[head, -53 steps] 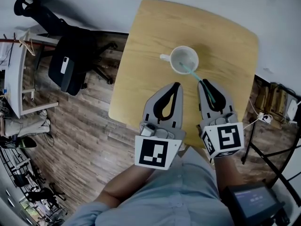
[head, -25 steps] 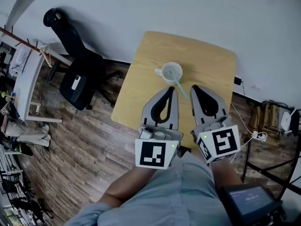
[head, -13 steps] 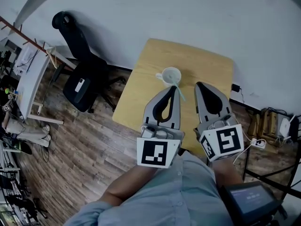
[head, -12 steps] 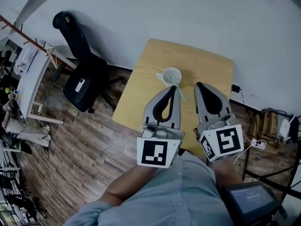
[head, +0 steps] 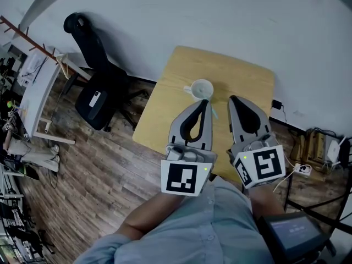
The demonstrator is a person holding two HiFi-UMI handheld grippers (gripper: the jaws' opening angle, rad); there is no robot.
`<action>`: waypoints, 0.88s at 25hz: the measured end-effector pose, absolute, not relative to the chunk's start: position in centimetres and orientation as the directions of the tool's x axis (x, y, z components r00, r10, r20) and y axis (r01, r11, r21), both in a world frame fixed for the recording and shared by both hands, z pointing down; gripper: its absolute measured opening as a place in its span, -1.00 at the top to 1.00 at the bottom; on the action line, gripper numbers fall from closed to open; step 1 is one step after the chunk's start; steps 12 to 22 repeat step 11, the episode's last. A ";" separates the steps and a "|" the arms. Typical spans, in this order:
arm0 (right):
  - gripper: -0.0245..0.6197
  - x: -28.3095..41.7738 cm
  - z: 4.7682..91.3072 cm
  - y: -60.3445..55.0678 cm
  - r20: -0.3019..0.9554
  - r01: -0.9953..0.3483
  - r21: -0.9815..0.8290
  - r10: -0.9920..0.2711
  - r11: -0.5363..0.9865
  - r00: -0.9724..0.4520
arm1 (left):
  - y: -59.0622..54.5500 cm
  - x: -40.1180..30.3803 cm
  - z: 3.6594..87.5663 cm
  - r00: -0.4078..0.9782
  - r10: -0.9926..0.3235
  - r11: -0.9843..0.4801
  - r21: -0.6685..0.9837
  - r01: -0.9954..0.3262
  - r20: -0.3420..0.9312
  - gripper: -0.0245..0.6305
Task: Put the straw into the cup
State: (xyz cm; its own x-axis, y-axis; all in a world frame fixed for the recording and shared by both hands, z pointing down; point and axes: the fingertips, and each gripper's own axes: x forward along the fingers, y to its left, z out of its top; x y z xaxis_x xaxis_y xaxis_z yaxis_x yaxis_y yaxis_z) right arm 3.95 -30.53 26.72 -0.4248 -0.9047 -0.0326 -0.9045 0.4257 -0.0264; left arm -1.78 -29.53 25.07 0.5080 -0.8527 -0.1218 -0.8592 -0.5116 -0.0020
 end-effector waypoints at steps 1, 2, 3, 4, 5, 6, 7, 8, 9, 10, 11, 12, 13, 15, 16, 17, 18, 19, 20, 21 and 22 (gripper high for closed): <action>0.93 3.9 26.8 -30.6 -0.031 -0.905 -0.027 -0.905 0.425 -0.424 | -29.6 -1.8 25.2 0.508 -0.853 -0.512 -0.001 -0.859 -0.121 0.93; 0.93 3.9 26.9 -30.6 -0.030 -0.905 -0.027 -0.906 0.424 -0.423 | -29.6 -1.9 25.2 0.509 -0.853 -0.512 0.000 -0.859 -0.120 0.93; 0.93 3.9 26.9 -30.7 -0.028 -0.906 -0.028 -0.906 0.423 -0.422 | -29.7 -1.9 25.3 0.509 -0.853 -0.512 0.001 -0.859 -0.118 0.93; 0.93 3.9 27.0 -30.8 -0.027 -0.906 -0.029 -0.906 0.422 -0.421 | -29.8 -1.9 25.4 0.509 -0.853 -0.513 0.002 -0.859 -0.117 0.93; 0.93 3.9 27.0 -30.8 -0.026 -0.906 -0.030 -0.907 0.421 -0.421 | -29.9 -2.0 25.4 0.509 -0.853 -0.513 0.004 -0.859 -0.116 0.93; 0.93 3.8 27.1 -30.9 -0.024 -0.907 -0.031 -0.907 0.420 -0.420 | -29.9 -2.0 25.5 0.509 -0.853 -0.513 0.005 -0.858 -0.114 0.93; 0.93 3.8 27.2 -30.9 -0.023 -0.907 -0.031 -0.908 0.420 -0.419 | -30.0 -2.1 25.6 0.509 -0.853 -0.513 0.006 -0.858 -0.114 0.93; 0.93 3.7 27.3 -31.0 -0.021 -0.907 -0.032 -0.908 0.419 -0.419 | -30.1 -2.2 25.7 0.510 -0.853 -0.514 0.007 -0.858 -0.113 0.93; 0.93 3.6 27.4 -31.1 -0.020 -0.907 -0.032 -0.908 0.419 -0.418 | -30.2 -2.3 25.7 0.510 -0.853 -0.514 0.008 -0.858 -0.112 0.93; 0.93 3.5 27.4 -31.2 -0.019 -0.908 -0.033 -0.908 0.419 -0.418 | -30.3 -2.4 25.8 0.510 -0.853 -0.514 0.009 -0.858 -0.111 0.93; 0.93 3.4 27.5 -31.3 -0.018 -0.908 -0.033 -0.908 0.418 -0.418 | -30.4 -2.5 25.9 0.510 -0.853 -0.514 0.010 -0.857 -0.109 0.93; 0.93 3.4 27.5 -31.3 -0.018 -0.908 -0.033 -0.908 0.418 -0.418 | -30.4 -2.5 25.9 0.510 -0.853 -0.514 0.010 -0.857 -0.109 0.93; 0.93 3.4 27.5 -31.3 -0.018 -0.908 -0.033 -0.908 0.418 -0.418 | -30.4 -2.5 25.9 0.510 -0.853 -0.514 0.010 -0.857 -0.109 0.93; 0.93 3.4 27.5 -31.3 -0.018 -0.908 -0.033 -0.908 0.418 -0.418 | -30.4 -2.5 25.9 0.510 -0.853 -0.514 0.010 -0.857 -0.109 0.93; 0.93 3.4 27.5 -31.3 -0.018 -0.908 -0.033 -0.908 0.418 -0.418 | -30.4 -2.5 25.9 0.510 -0.853 -0.514 0.010 -0.857 -0.109 0.93; 0.93 3.4 27.5 -31.3 -0.018 -0.908 -0.033 -0.908 0.418 -0.418 | -30.4 -2.5 25.9 0.510 -0.853 -0.514 0.010 -0.857 -0.109 0.93; 0.93 3.4 27.5 -31.3 -0.018 -0.908 -0.033 -0.908 0.418 -0.418 | -30.4 -2.5 25.9 0.510 -0.853 -0.514 0.010 -0.857 -0.109 0.93; 0.93 3.4 27.5 -31.3 -0.018 -0.908 -0.033 -0.908 0.418 -0.418 | -30.4 -2.5 25.9 0.510 -0.853 -0.514 0.010 -0.857 -0.109 0.93; 0.93 3.4 27.5 -31.3 -0.018 -0.908 -0.033 -0.908 0.418 -0.418 | -30.4 -2.5 25.9 0.510 -0.853 -0.514 0.010 -0.857 -0.109 0.93; 0.93 3.4 27.5 -31.3 -0.018 -0.908 -0.033 -0.908 0.418 -0.418 | -30.4 -2.5 25.9 0.510 -0.853 -0.514 0.010 -0.857 -0.109 0.93; 0.93 3.4 27.5 -31.3 -0.018 -0.908 -0.033 -0.908 0.418 -0.418 | -30.4 -2.5 25.9 0.510 -0.853 -0.514 0.010 -0.857 -0.109 0.93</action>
